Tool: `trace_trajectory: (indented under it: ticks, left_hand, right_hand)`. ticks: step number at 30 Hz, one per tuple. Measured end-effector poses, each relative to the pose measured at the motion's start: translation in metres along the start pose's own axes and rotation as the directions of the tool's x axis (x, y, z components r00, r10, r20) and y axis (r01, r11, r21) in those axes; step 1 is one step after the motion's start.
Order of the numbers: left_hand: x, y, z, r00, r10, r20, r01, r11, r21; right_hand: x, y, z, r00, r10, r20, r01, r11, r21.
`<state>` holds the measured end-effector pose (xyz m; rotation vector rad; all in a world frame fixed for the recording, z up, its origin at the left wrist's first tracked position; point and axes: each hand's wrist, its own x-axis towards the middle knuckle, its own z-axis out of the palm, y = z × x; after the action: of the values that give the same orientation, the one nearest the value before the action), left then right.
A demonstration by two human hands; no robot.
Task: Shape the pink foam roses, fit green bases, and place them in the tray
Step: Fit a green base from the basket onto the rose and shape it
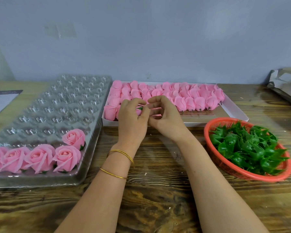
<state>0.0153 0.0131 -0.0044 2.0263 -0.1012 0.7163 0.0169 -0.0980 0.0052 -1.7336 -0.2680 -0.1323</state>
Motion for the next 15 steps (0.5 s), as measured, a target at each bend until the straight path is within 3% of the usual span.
trace_trajectory:
  ticks: [10,15]
  left_hand:
    - [0.007,0.014,-0.02,0.999,0.019,-0.034,-0.019,1.0,-0.002]
    - [0.021,0.024,-0.047,0.997,-0.036,-0.071,0.033,0.999,-0.043]
  right_hand:
    - [0.007,0.006,-0.004,0.979,0.063,-0.196,-0.073,0.996,-0.045]
    - [0.007,0.004,-0.005,0.971,0.093,-0.218,-0.106,0.993,-0.047]
